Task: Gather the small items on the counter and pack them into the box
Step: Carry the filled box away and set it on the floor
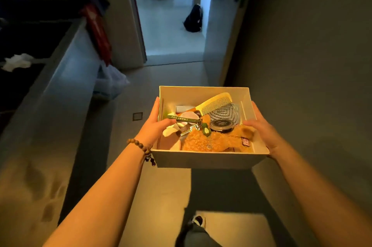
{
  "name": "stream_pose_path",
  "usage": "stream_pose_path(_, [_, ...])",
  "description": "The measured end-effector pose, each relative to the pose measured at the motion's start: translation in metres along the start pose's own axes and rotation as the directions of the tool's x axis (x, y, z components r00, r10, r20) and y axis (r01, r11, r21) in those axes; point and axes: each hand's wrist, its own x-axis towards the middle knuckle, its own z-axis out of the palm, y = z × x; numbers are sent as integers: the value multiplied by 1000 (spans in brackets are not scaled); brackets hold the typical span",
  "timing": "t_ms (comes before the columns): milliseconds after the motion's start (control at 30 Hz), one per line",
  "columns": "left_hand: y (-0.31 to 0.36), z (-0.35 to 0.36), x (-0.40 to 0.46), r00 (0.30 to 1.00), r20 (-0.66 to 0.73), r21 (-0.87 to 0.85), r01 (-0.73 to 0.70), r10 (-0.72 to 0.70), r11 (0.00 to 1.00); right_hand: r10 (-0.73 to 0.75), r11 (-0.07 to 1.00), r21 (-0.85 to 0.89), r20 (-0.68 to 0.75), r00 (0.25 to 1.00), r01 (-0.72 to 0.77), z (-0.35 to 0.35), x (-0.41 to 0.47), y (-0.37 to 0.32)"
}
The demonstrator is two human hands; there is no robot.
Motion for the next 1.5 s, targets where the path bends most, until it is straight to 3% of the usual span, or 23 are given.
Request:
stream_pose_path(100, [18,48,61,991,130,0,-9,9,1000,65,995,90,-170,983,-50,-52,23,7])
stream_pose_path(267, [44,121,142,939,344,-8,18,-14,1000,111,992,92,-372,921,-82,-125,36,11])
stream_pose_path(433, [59,200,218,804,589,-5,102,-80,995,118,980,196,-492,863,-22,-181,40,26])
stream_pose_path(500, [62,223,242,775,625,5,121,-98,993,171,965,258,-521,836,-37,-190,42,36])
stream_pose_path(700, [62,305,345,542,825,109,122,-158,987,201,979,179,-785,585,-96,-230,85,70])
stream_pose_path(933, [48,394,443,489,835,270,36,-253,962,338,922,387,-839,425,31,-263,140,118])
stream_pose_path(1167, [-42,480,484,336,920,219,-15,-201,976,411,883,466,-828,381,61,-303,172,224])
stream_pose_path(1300, [-131,534,502,329,921,230,-25,-209,973,397,893,445,-847,354,65,-311,186,321])
stream_pose_path(1500, [-271,602,519,324,927,250,-157,-189,955,377,908,412,-882,282,74,-310,209,459])
